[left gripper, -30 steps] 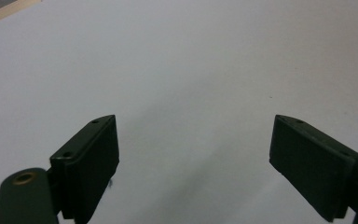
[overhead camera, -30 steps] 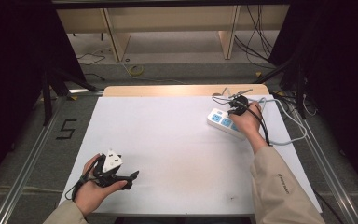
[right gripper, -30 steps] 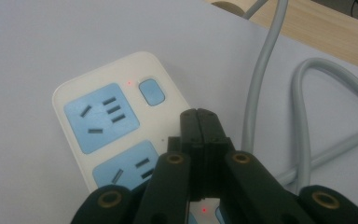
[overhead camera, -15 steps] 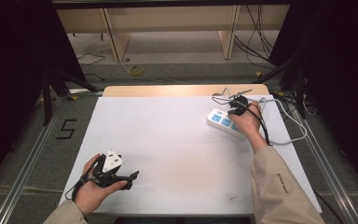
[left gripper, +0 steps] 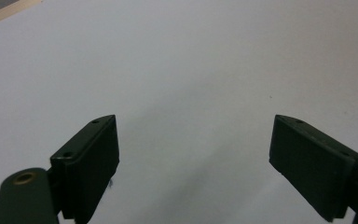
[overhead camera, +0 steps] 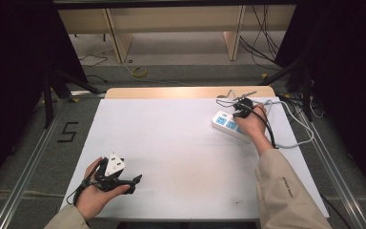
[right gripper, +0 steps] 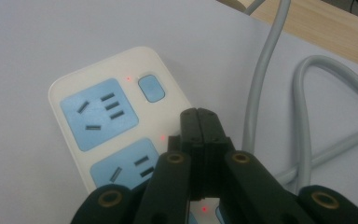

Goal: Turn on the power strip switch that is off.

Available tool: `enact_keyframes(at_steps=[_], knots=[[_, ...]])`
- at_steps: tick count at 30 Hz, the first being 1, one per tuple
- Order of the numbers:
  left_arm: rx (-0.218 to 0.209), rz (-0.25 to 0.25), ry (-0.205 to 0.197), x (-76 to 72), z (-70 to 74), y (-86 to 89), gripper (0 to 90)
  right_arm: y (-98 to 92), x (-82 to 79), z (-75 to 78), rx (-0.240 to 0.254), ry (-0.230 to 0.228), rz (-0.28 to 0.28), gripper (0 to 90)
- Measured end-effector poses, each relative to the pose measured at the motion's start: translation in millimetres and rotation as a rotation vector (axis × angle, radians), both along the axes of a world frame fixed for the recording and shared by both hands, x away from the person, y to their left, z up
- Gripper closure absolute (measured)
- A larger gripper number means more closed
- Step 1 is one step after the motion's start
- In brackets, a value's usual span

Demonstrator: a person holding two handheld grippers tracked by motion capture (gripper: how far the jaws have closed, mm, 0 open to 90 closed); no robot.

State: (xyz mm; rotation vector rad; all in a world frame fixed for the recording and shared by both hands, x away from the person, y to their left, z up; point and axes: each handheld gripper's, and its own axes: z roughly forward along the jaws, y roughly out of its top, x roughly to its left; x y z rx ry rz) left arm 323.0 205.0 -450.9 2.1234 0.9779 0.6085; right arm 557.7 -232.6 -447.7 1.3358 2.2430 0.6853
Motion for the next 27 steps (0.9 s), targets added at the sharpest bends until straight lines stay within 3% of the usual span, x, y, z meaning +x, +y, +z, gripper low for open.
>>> enact_keyframes(at_steps=[27], knots=[[-0.003,0.0,0.004,-0.4,0.1,-1.1,15.5,3.7,1.5,0.5,-0.027,0.014,-0.002,90.0]])
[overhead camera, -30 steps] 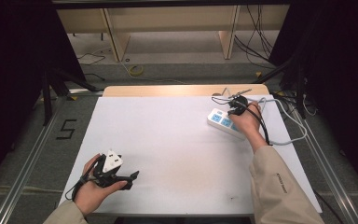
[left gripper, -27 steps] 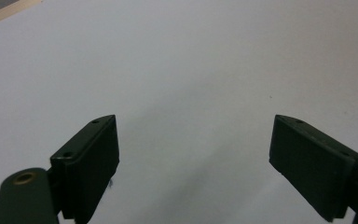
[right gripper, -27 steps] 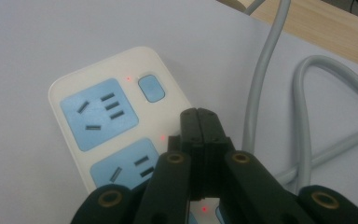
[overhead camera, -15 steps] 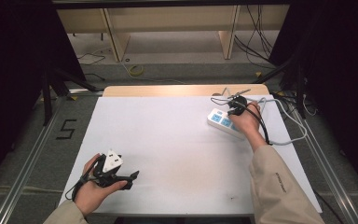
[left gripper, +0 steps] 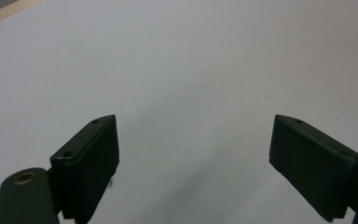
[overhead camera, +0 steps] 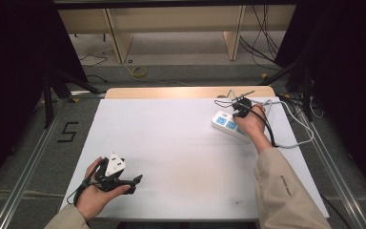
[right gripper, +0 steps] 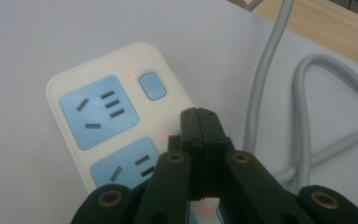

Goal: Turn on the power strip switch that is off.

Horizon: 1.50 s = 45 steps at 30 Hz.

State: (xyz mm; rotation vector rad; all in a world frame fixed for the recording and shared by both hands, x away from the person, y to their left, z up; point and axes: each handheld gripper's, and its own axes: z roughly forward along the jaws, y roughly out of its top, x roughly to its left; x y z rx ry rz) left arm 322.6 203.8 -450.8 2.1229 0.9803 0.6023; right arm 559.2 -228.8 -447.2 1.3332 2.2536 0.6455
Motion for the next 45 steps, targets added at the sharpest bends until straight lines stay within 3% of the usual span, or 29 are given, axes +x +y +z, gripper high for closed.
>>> enact_keyframes(at_steps=[15,29,38,45], knots=[[0.003,-0.003,0.002,0.4,-0.2,-1.0,15.6,-1.2,-1.4,-1.2,0.026,0.001,-0.012,90.0],[0.005,-0.003,0.002,0.2,0.2,-1.3,15.7,-2.4,-5.4,-3.7,0.046,-0.029,-0.027,90.0],[0.001,-0.001,-0.001,-0.1,0.1,-2.6,15.8,-5.7,-6.7,-2.0,0.05,-0.032,-0.023,76.3],[0.004,-0.003,-0.001,-0.1,0.0,-2.9,15.8,-10.4,-10.7,3.5,0.063,-0.045,-0.027,70.6]])
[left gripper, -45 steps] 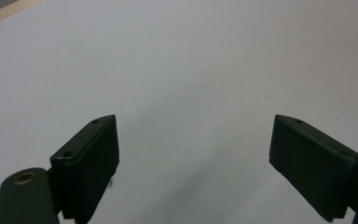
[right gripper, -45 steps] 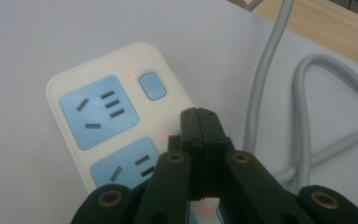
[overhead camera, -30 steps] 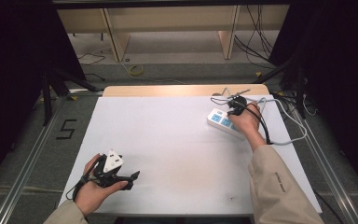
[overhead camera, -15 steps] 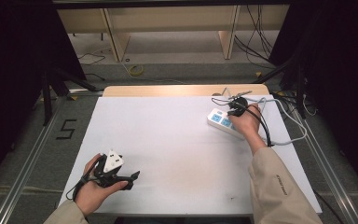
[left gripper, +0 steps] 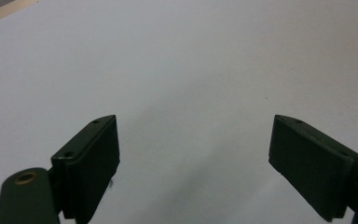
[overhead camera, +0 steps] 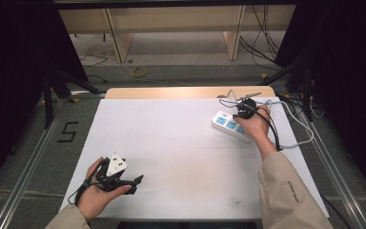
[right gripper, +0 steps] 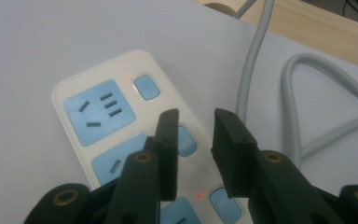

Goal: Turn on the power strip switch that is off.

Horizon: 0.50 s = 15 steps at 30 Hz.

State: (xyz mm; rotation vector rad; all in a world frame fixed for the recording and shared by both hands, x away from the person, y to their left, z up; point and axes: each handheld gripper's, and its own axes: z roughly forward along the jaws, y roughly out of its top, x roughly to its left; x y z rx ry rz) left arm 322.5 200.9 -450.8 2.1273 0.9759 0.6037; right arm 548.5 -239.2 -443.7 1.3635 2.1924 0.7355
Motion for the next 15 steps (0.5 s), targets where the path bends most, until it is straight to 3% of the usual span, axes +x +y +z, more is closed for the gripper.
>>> enact_keyframes(at_steps=[15], knots=[[0.004,0.002,0.001,0.0,-0.3,0.4,15.7,-3.8,-11.4,8.0,0.019,-0.018,0.016,63.1]])
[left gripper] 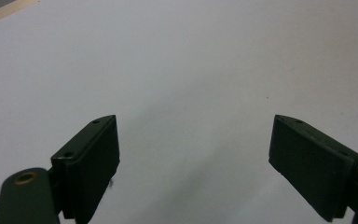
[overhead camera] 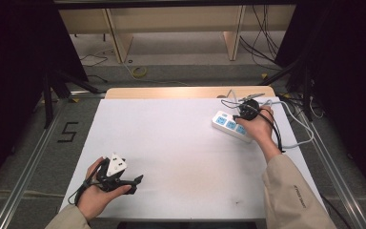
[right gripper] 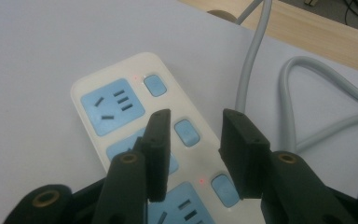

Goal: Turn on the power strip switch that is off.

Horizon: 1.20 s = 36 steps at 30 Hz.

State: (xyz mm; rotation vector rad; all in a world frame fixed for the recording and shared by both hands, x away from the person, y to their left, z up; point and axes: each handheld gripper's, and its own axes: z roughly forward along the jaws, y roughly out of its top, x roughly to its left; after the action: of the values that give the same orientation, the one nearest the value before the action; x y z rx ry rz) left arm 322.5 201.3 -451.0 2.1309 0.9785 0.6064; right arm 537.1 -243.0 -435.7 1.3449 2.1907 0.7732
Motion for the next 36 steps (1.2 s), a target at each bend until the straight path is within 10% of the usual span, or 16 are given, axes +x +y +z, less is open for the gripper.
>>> enact_keyframes(at_steps=[36], knots=[[-0.001,0.004,0.002,-0.5,-0.3,-0.8,15.8,-4.3,-60.9,12.1,0.071,-0.035,0.054,55.7]])
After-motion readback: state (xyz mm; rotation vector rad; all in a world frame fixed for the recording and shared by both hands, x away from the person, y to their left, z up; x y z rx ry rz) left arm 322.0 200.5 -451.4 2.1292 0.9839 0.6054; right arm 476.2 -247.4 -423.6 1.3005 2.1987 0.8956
